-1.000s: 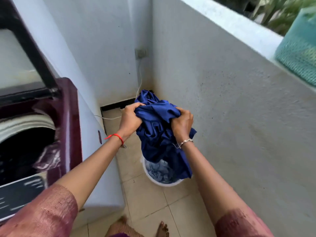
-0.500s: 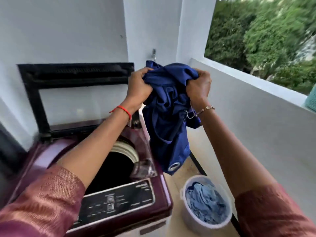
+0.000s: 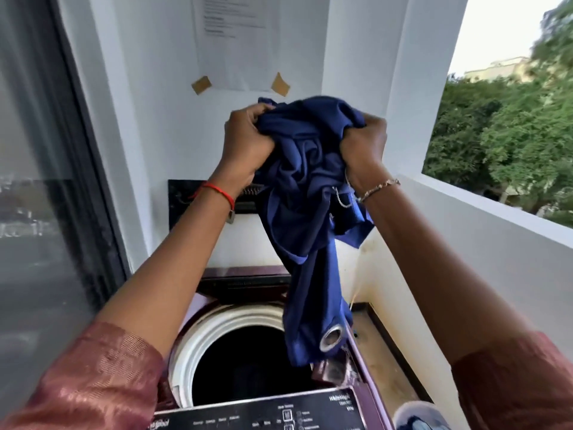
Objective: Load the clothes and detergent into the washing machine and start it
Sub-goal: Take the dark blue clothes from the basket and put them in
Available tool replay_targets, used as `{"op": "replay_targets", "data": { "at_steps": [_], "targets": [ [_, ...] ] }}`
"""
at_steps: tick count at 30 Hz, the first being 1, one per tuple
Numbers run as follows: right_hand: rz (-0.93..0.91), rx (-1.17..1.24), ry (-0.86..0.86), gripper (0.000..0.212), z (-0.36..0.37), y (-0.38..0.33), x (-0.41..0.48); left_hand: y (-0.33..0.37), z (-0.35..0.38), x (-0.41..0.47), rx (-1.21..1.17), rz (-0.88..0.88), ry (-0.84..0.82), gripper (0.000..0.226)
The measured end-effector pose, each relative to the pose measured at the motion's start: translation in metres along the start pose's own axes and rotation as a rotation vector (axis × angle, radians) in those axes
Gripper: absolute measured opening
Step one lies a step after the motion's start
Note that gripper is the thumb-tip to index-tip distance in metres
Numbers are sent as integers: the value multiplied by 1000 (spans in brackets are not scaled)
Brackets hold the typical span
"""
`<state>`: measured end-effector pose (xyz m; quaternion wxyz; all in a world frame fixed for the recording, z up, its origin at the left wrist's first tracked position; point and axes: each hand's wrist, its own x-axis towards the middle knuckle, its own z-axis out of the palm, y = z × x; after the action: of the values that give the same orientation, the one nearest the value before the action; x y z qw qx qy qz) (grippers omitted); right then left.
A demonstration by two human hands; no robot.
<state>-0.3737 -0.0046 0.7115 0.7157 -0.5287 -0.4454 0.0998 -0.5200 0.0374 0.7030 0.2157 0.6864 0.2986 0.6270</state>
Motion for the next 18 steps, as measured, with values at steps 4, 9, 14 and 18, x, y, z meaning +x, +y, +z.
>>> {"op": "replay_targets", "data": {
  "at_steps": [4,9,14,18],
  "targets": [
    [27,46,-34,27,13,0,-7,-5,-14,-2,22,-9,14,30],
    [57,75,-76,40,24,3,-10,-10,-22,-4,55,-20,47,30],
    [105,105,-98,33,40,19,-12,-24,-30,-7,101,-36,62,30],
    [166,104,-130,41,53,39,-19,-42,-34,-13,143,-72,63,31]
  ]
}}
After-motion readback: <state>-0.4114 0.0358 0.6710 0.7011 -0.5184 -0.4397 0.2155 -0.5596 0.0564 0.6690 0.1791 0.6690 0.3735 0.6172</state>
